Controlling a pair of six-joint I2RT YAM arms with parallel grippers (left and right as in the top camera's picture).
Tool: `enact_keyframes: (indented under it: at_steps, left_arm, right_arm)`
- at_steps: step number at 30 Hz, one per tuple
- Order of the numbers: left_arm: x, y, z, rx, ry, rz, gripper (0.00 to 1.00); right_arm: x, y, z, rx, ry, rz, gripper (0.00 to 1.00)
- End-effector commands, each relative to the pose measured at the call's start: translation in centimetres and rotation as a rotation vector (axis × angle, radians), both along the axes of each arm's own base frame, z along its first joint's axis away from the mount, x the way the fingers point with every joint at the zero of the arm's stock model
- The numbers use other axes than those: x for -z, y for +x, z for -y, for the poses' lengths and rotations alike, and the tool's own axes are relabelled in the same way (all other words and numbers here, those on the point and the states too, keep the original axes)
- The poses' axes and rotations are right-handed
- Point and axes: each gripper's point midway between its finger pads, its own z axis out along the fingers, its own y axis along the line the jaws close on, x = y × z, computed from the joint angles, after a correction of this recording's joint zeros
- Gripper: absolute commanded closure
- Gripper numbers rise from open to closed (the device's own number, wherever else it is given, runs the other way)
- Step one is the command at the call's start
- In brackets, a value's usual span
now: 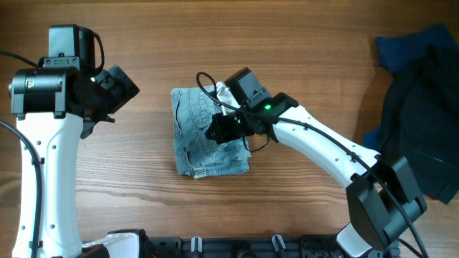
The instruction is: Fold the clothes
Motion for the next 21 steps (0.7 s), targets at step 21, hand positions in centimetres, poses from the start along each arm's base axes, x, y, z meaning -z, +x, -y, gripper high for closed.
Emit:
enact_keyframes:
  at_steps: [21]
  left_arm:
    - [0.3,-0.1,-0.4,0.013,0.02,-0.019,0.0]
  right_arm:
    - [-0.9,4.3,11.5,0.298,-0.613,0.119,0.96]
